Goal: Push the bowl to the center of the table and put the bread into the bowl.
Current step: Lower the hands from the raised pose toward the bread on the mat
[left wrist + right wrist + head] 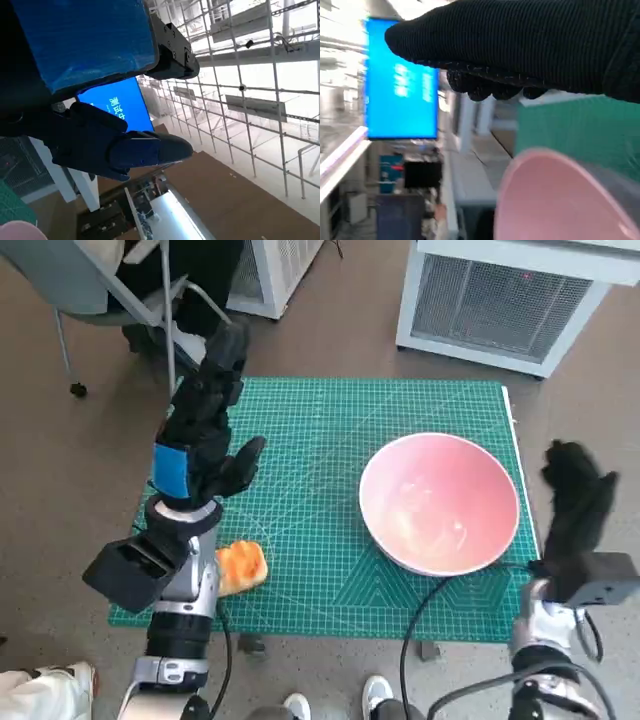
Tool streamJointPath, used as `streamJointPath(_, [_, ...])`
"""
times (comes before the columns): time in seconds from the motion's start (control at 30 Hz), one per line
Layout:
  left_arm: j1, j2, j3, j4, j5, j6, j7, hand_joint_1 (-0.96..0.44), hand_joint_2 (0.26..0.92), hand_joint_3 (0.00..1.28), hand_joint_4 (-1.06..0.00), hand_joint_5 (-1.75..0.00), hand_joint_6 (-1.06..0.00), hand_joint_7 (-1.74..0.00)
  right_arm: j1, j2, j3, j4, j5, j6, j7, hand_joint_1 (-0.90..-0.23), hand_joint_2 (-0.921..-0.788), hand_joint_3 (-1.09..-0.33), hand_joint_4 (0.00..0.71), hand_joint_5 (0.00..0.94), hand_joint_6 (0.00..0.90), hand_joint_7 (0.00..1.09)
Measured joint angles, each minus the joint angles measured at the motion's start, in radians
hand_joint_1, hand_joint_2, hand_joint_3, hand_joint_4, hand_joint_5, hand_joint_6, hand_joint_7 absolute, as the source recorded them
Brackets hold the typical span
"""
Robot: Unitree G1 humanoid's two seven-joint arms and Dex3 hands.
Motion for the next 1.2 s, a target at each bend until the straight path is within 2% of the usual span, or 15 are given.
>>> streamJointPath(0.2, [0.012,0.008,0.0,-0.025,0.006,0.012,0.003,-0.66,0.921,0.38,-0.19,0.0,-0.4,0.0,-0.046,0.015,-0.02,0.031,0.014,0.086,0.038,-0.498,-0.921,-0.909,0.177,0.015,0.028,0.41])
streamJointPath(0.47, [0.025,0.016,0.001,-0.051,0.009,0.024,0.007,-0.66,0.921,0.38,-0.19,0.0,-0.38,0.0,-0.101,0.052,-0.029,0.043,0.02,0.163,0.046,-0.546,-0.921,-0.884,0.185,0.013,0.043,0.42])
streamJointPath(0.67, [0.027,0.025,0.002,-0.063,0.009,0.03,0.008,-0.66,0.921,0.38,-0.19,0.0,-0.38,0.0,-0.143,0.086,-0.041,0.046,0.031,0.189,0.053,-0.565,-0.921,-0.856,0.176,0.005,0.044,0.42])
streamJointPath(0.8, [0.045,0.031,0.003,-0.087,0.009,0.04,0.008,-0.67,0.921,0.37,-0.19,0.0,-0.38,0.0,-0.172,0.109,-0.047,0.047,0.034,0.202,0.057,-0.551,-0.921,-0.85,0.163,0.001,0.043,0.43])
streamJointPath(1.0, [0.072,0.041,0.006,-0.12,0.009,0.054,0.012,-0.67,0.921,0.37,-0.19,0.0,-0.38,0.0,-0.206,0.129,-0.064,0.049,0.039,0.221,0.069,-0.547,-0.921,-0.844,0.164,0.002,0.056,0.44])
streamJointPath(1.2, [0.09,0.049,0.011,-0.143,0.013,0.064,0.027,-0.66,0.921,0.37,-0.19,0.0,-0.37,0.0,-0.237,0.147,-0.063,0.054,0.031,0.235,0.059,-0.559,-0.921,-0.84,0.171,0.005,0.066,0.46])
